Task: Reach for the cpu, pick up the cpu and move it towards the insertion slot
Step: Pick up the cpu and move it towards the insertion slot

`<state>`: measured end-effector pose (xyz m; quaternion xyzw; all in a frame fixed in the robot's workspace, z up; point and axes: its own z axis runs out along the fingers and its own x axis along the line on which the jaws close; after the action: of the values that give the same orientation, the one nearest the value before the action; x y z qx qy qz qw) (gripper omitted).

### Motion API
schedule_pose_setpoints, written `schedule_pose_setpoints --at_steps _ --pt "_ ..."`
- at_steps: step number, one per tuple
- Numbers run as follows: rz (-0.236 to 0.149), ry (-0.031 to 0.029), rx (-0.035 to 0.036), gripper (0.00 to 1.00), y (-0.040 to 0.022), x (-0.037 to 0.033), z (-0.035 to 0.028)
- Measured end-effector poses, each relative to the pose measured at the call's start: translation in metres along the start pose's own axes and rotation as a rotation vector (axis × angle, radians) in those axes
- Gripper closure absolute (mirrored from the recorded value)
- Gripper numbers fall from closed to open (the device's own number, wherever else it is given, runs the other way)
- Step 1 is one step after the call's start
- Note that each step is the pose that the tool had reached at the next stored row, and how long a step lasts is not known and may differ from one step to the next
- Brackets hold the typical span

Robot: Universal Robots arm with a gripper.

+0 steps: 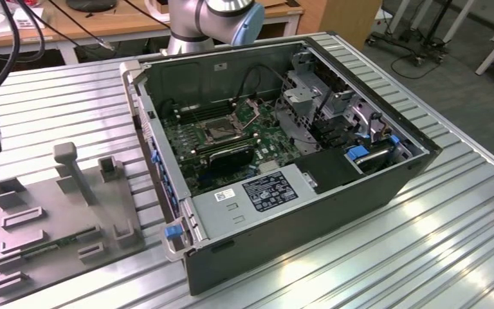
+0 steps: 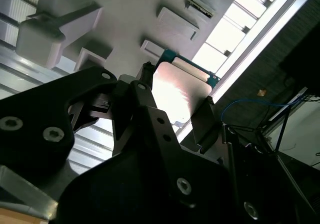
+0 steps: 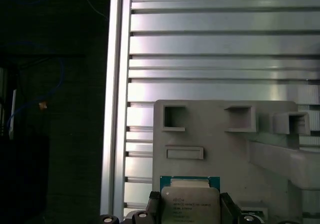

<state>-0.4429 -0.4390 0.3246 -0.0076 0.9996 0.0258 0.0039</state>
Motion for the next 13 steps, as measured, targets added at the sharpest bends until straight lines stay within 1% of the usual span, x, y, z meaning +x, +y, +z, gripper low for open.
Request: schedule_pose_setpoints --at_steps 1,2,10,11,13 --pt "0.000 0.0000 0.0001 0.46 0.0002 0.0000 -0.0036" --pt "0.000 0.0000 0.0000 0.46 0.0003 0.0000 -0.0057" --pt "0.000 0.0000 0.0000 0.46 0.0006 -0.0001 -0.0108" --pt "0.000 0.0000 0.0000 0.46 0.0008 -0.0001 -0.0160" --pt "0.000 0.0000 0.0000 0.46 0.0009 -0.0001 -0.0173"
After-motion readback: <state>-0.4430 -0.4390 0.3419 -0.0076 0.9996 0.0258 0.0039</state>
